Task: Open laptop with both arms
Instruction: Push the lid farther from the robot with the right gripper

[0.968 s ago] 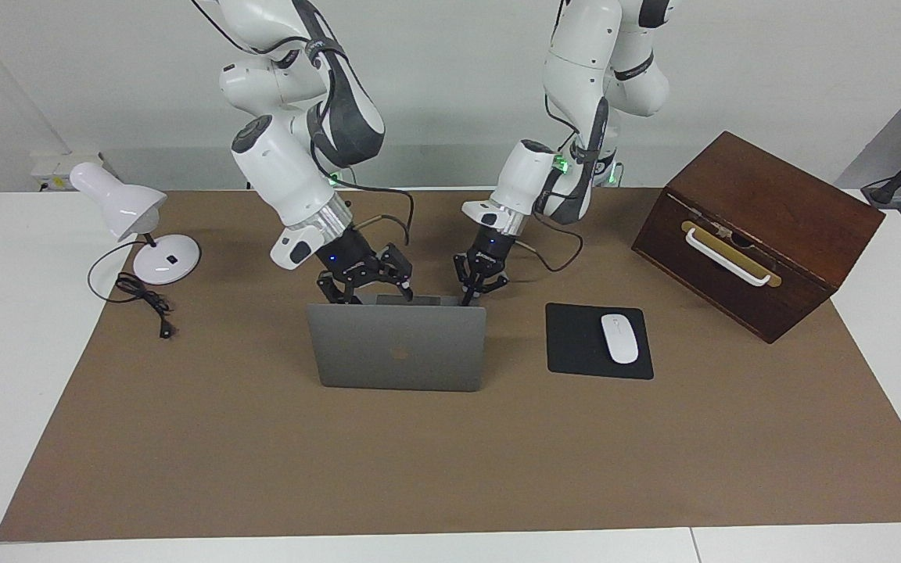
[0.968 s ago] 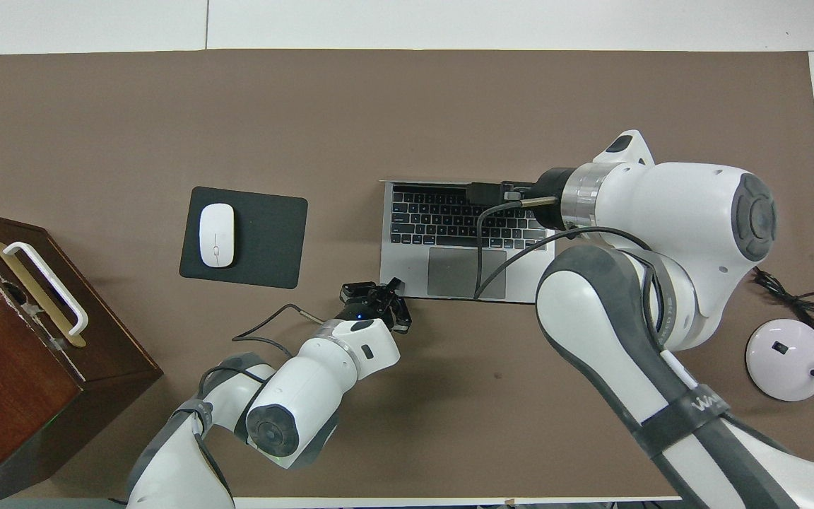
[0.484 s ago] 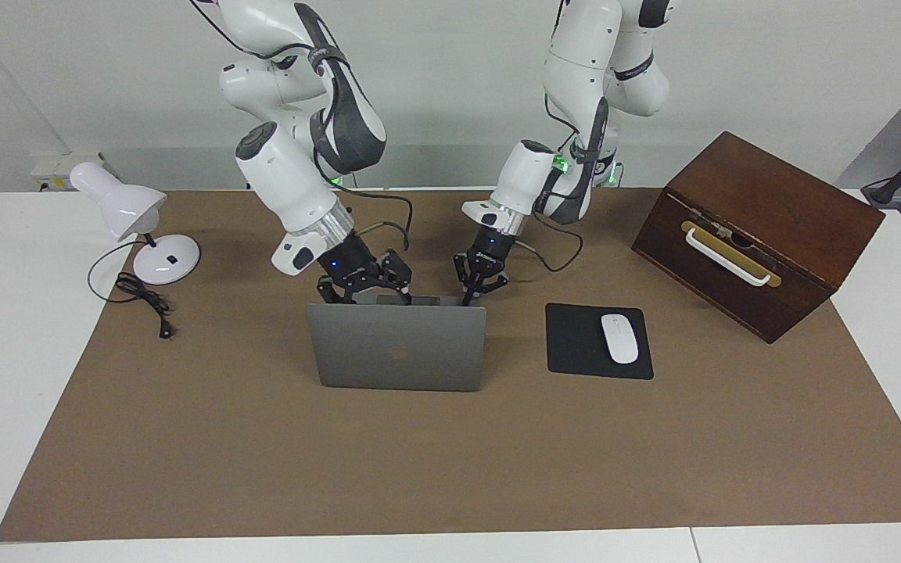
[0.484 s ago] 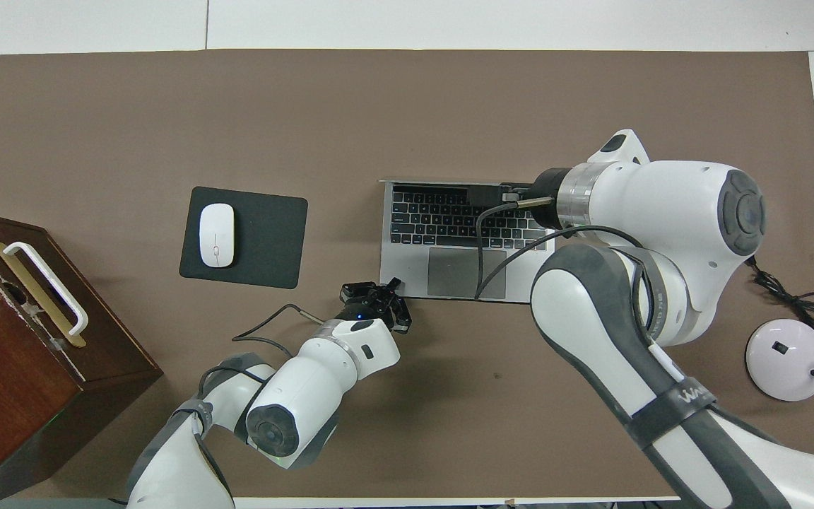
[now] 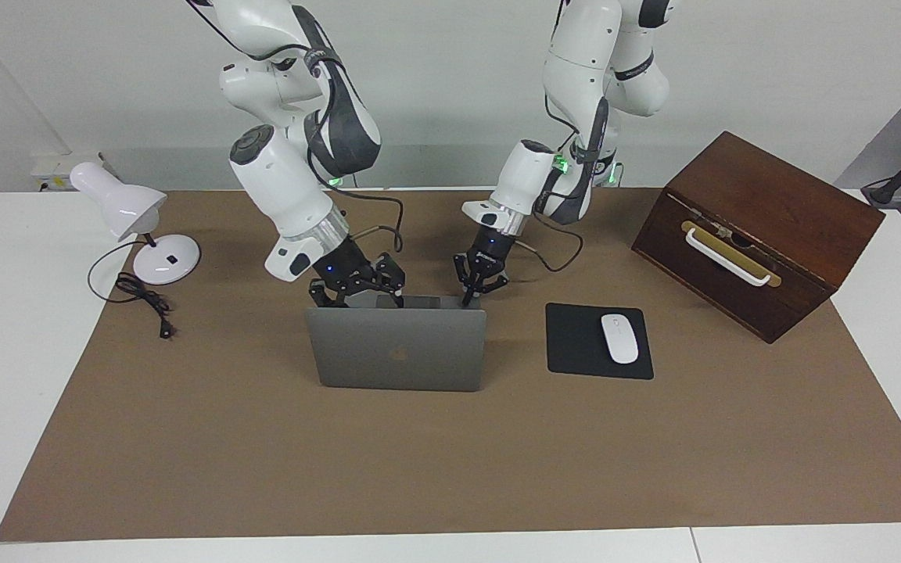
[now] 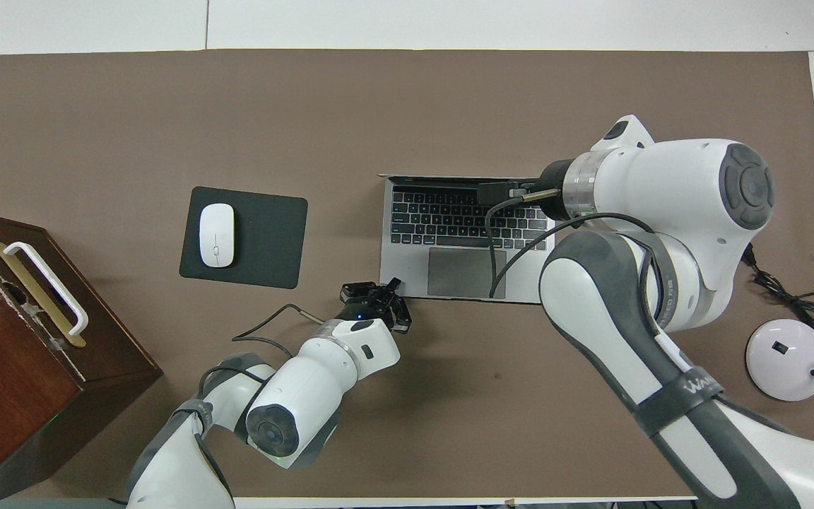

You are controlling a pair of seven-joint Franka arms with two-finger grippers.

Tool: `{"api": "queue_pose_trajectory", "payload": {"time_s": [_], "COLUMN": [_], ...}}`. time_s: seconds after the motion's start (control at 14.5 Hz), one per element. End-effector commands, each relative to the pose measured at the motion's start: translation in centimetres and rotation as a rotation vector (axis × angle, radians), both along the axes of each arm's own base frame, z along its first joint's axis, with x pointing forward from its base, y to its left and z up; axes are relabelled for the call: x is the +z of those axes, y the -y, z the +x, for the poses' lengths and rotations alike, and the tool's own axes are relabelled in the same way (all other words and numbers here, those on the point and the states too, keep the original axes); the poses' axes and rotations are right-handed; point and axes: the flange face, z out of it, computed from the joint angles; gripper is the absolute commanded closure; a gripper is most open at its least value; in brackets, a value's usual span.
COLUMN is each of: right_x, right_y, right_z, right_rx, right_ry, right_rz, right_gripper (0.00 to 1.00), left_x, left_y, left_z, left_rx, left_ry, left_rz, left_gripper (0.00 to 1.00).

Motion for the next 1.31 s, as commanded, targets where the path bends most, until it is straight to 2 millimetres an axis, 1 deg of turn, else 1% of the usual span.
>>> {"api": "queue_pose_trajectory", "payload": {"time_s": [0.0, 0.14, 0.21, 0.48, 0.55, 0.62, 0.76, 1.04, 1.11, 1.24], "right_x": [0.6, 1.1, 1.3, 1.4, 1.4, 1.4, 0.6, 0.0, 0.2, 0.3], "right_y": [0.6, 0.6, 1.1, 1.4, 2.1, 2.4, 2.5, 3.0, 3.4, 3.5], "right_z": [1.5, 2.0, 2.3, 3.4, 3.9, 4.3, 4.6, 5.6, 5.9, 5.9], "right_rx": [0.007, 0.030, 0.028, 0.046, 0.036, 0.036, 0.042, 0.042, 0.040, 0.042], "right_ry": [-0.006, 0.002, -0.002, 0.017, 0.019, 0.022, 0.014, 0.008, 0.011, 0.005], "right_rz": [-0.036, -0.068, -0.074, -0.112, -0.115, -0.123, -0.139, -0.142, -0.148, -0.151], "right_gripper": [0.00, 0.00, 0.00, 0.00, 0.00, 0.00, 0.00, 0.00, 0.00, 0.00], "left_x": [-3.2, -3.2, -3.2, -3.2, -3.2, -3.2, -3.3, -3.2, -3.2, -3.2], "left_y": [-0.9, -0.9, -0.9, -0.9, -0.9, -0.9, -0.9, -0.9, -0.9, -0.9], "left_z": [0.8, 0.8, 0.8, 0.8, 0.8, 0.8, 0.8, 0.8, 0.8, 0.8], "left_rx": [-0.001, -0.001, -0.001, -0.001, -0.001, -0.001, -0.001, -0.001, -0.001, -0.001], "left_ry": [-0.028, -0.028, -0.028, -0.028, -0.027, -0.028, -0.029, -0.028, -0.027, -0.028], "left_rz": [0.047, 0.047, 0.047, 0.047, 0.046, 0.047, 0.048, 0.047, 0.046, 0.047], "left_gripper": [1.00, 1.00, 1.00, 1.00, 1.00, 1.00, 1.00, 1.00, 1.00, 1.00]}}
